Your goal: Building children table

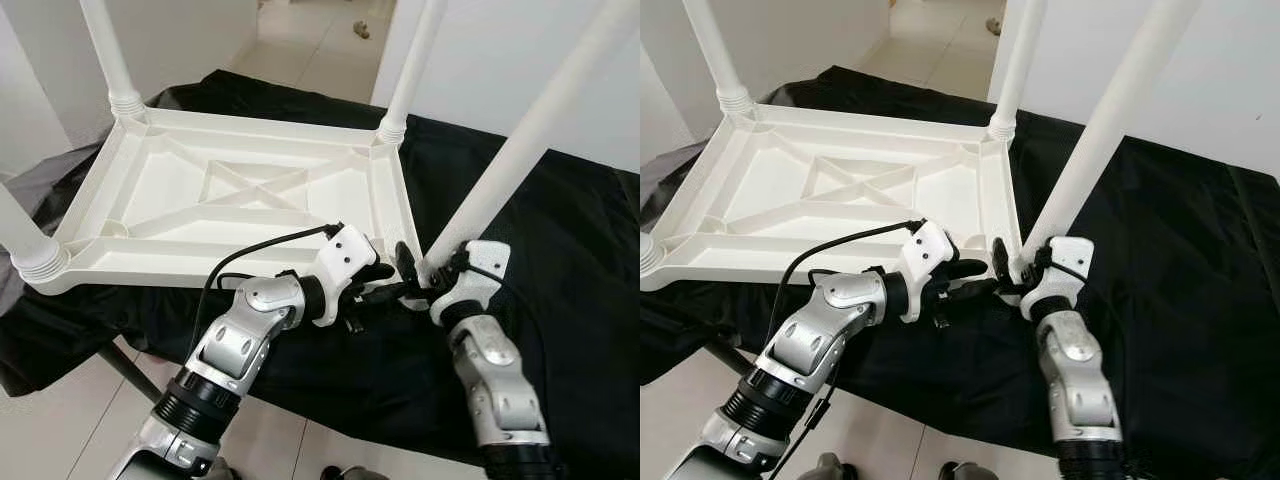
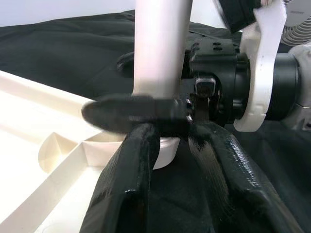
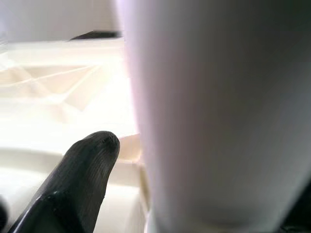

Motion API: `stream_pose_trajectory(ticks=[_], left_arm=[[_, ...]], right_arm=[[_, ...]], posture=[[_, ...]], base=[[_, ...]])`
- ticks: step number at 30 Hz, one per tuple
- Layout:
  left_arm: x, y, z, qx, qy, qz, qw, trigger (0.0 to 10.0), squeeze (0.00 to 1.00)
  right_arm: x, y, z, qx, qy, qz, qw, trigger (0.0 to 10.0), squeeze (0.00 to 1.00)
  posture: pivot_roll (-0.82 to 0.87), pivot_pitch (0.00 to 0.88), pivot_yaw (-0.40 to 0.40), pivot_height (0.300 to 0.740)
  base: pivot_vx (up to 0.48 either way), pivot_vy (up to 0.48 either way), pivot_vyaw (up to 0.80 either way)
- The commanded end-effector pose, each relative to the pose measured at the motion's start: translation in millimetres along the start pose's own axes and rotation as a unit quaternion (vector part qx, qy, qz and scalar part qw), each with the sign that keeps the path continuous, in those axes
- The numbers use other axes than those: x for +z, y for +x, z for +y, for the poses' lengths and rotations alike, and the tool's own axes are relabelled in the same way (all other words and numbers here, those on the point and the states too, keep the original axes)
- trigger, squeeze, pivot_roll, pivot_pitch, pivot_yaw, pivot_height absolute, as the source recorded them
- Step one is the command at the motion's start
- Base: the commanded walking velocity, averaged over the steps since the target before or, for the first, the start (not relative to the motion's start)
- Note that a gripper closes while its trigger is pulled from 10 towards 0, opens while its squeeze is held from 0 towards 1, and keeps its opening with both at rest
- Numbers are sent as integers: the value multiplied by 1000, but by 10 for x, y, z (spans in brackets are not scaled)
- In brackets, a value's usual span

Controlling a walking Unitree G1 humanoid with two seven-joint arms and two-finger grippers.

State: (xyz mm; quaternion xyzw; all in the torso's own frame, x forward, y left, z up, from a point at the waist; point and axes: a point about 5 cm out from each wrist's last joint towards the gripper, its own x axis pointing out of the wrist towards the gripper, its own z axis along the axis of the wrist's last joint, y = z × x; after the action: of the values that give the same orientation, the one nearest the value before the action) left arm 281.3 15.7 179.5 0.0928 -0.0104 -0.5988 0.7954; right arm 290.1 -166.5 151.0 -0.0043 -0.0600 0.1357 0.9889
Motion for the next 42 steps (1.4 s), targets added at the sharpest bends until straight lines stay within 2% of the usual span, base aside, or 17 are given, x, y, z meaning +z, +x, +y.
stream_pose_trajectory(ticks=[1,7,9,10,12,13,25,28,30,31,32,33,37,42], left_arm=[[-2,5,42,27,7,5,1000,10000,0],[11,-3,62,27,10,5,1000,10000,0],[12,-1,61,26,11,6,1000,10000,0],[18,5,53,24,10,5,1000,10000,0],[21,8,49,22,10,4,1000,10000,0],[24,8,55,22,11,5,1000,10000,0],[29,-10,69,22,14,7,1000,10000,0],[20,1,37,14,14,7,1000,10000,0],[7,5,10,8,16,9,1000,10000,0],[-4,4,10,9,19,10,1000,10000,0],[-4,4,10,9,19,10,1000,10000,0],[-16,6,15,14,19,12,1000,10000,0],[-27,15,13,23,17,9,1000,10000,0],[-31,8,5,38,-2,-3,999,10000,0]], right_arm=[[-26,12,-34,48,1,0,999,10000,0],[-17,106,-75,131,-5,-9,991,10000,0],[-24,138,-93,135,-11,-8,991,10000,0],[-22,223,-136,137,-19,-10,990,3490,0],[-14,257,-153,137,-21,-12,990,3490,0],[-6,285,-155,145,-23,-12,989,0,0],[-54,291,-206,175,-29,-9,984,0,0],[-86,248,-265,164,-24,-9,986,0,0],[-106,204,-356,134,-27,-8,991,0,0],[-109,192,-395,115,-29,-6,993,5725,0],[-109,192,-395,115,-29,-6,993,5725,0],[-107,183,-424,98,-31,-7,995,10000,0],[-98,143,-447,67,-32,-13,997,10000,0],[-39,52,-348,-15,1,-44,999,10000,0]], posture=[[29,76,-72,740],[34,74,-58,740],[36,75,-57,740],[39,73,-53,740],[39,73,-53,740],[47,71,-47,740],[57,80,-46,740],[52,85,-45,740],[52,90,-48,740],[53,91,-49,740],[53,91,-49,740],[53,93,-50,740],[53,101,-56,740],[53,116,-66,740]], base=[[0,0,0],[0,0,0],[0,0,0],[0,0,0],[0,0,0],[0,0,0],[0,0,0],[0,0,0],[0,0,0],[0,0,0],[0,0,0],[0,0,0],[0,0,0],[0,0,0]])
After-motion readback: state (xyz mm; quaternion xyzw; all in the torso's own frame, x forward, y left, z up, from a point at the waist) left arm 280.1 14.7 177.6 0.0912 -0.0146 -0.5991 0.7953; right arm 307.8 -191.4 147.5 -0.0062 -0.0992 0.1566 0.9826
